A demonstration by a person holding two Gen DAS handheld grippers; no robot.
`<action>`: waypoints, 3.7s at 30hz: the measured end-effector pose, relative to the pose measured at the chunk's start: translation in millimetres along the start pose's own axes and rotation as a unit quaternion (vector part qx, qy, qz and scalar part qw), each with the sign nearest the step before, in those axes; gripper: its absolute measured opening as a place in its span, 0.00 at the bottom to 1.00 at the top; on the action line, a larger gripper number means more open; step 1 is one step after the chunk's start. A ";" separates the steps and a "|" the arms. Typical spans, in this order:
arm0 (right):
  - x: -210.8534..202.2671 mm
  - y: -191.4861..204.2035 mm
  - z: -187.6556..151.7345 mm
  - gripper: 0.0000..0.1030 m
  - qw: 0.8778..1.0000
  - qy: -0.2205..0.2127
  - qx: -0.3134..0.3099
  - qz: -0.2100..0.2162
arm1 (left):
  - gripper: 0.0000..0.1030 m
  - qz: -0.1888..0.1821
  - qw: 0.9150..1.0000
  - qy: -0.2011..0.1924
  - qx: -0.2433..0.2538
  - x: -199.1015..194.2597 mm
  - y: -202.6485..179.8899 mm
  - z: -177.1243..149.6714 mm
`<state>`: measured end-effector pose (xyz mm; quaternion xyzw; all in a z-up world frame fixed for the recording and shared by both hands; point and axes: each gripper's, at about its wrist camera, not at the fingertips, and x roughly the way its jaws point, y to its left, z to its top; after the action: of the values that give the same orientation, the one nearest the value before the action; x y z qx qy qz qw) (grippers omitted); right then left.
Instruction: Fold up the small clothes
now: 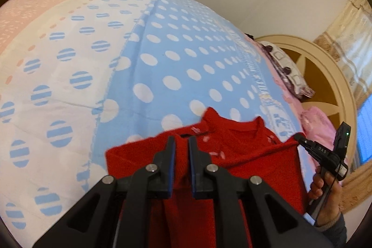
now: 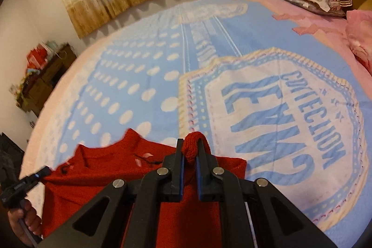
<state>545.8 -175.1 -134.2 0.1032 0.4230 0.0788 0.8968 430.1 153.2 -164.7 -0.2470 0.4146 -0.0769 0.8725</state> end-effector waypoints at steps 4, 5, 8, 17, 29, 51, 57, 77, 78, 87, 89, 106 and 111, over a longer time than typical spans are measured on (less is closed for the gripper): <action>-16.0 0.2 -5.8 0.64 0.999 -0.030 -0.019 -0.001 | 0.28 0.021 0.999 -0.011 -0.021 -11.9 14.4 -4.7; -23.9 1.9 -8.9 0.64 0.999 -0.038 -0.029 0.003 | 0.34 0.024 0.999 -0.022 -0.026 -19.1 17.6 -8.3; -38.8 11.3 -18.6 0.64 0.997 -0.045 -0.065 -0.006 | 0.45 0.042 0.997 -0.059 -0.007 -45.5 18.1 -24.3; -16.5 53.9 -32.3 0.64 0.980 0.053 -0.188 -0.023 | 0.62 0.139 0.976 -0.061 0.157 -46.9 -23.2 -45.2; -17.0 47.7 -43.5 0.64 0.986 0.062 -0.146 -0.042 | 0.67 0.165 0.974 -0.062 0.139 -71.8 -15.2 -79.0; -99.4 54.9 -153.8 0.64 0.983 0.061 -0.171 -0.025 | 0.90 0.168 0.976 0.012 0.138 -70.3 -9.0 -155.0; -103.5 138.7 -150.0 0.64 0.971 0.028 -0.234 0.036 | 0.91 0.164 0.979 0.005 0.121 -81.2 -4.6 -160.2; -58.8 233.9 -229.5 0.64 0.926 0.056 -0.370 0.048 | 0.91 0.126 0.991 -0.032 0.011 -140.0 44.2 -174.5; -58.4 234.7 -230.6 0.64 0.926 0.054 -0.372 0.046 | 0.91 0.127 0.991 -0.034 0.014 -140.6 42.8 -174.1; -80.6 230.6 -227.5 0.65 0.929 0.042 -0.359 0.073 | 0.91 0.151 0.986 -0.052 0.037 -158.6 45.3 -152.4; -90.4 230.7 -230.9 0.65 0.929 0.029 -0.361 0.079 | 0.91 0.161 0.984 -0.059 0.050 -162.4 45.9 -142.2; -89.2 276.0 -282.0 0.65 0.880 -0.001 -0.475 0.028 | 0.91 0.132 0.988 -0.041 0.068 -115.1 34.5 -93.0; -83.4 276.4 -279.6 0.65 0.880 -0.002 -0.474 0.024 | 0.91 0.135 0.986 -0.042 0.090 -105.8 22.3 -82.5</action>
<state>261.6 106.0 -176.3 -0.3238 0.3305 0.2906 0.8375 297.6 178.1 -147.3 -0.1122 0.3988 0.0150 0.9100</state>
